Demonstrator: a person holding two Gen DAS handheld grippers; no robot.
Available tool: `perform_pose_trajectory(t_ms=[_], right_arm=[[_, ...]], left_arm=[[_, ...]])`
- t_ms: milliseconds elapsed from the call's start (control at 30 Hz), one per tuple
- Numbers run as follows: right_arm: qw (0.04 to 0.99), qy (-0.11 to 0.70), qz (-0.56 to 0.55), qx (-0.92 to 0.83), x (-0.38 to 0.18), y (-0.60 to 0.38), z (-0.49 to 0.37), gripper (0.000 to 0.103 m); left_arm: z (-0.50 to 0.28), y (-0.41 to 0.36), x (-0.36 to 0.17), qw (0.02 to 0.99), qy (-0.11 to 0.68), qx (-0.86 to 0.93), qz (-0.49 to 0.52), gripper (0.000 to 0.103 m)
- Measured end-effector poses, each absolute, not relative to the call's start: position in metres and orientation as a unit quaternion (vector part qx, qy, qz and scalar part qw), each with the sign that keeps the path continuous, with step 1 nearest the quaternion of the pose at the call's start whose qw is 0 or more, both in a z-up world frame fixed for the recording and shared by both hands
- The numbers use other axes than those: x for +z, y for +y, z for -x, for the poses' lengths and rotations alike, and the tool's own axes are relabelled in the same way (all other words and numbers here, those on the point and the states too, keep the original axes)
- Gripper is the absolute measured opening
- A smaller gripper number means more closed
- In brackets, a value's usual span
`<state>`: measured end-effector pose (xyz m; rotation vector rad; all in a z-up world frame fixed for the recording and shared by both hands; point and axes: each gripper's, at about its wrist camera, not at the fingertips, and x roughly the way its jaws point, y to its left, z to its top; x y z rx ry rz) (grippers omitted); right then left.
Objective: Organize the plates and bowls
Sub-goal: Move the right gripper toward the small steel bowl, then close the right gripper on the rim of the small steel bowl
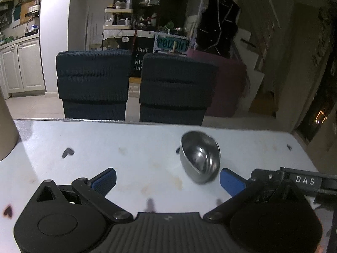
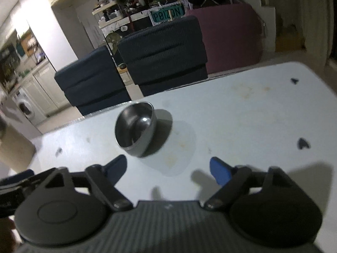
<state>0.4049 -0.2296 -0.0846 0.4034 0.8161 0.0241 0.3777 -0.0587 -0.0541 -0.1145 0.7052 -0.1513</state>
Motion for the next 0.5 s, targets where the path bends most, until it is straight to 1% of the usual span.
perform_pose_trajectory(t_ms=[100,300,467,500], right_arm=[[0.889,0.392,-0.237,0.013,-0.089,-0.232,-0.415,0.077],[0.869,0.401,-0.288,0.021,-0.107,-0.218,-0.438,0.07],[0.844,0.41,-0.346,0.012,-0.124,-0.216,-0.446,0.056],[0.842,0.411,-0.351,0.009,-0.124,-0.214,-0.447,0.054]], left_arm=[[-0.392,-0.057,-0.059,0.936,0.34,-0.071,0.062,0.103],[-0.417,-0.056,-0.065,0.938,0.33,-0.069,0.075,0.103],[-0.434,-0.061,-0.069,0.942,0.321,-0.071,0.071,0.103],[-0.436,-0.062,-0.07,0.942,0.321,-0.071,0.071,0.103]])
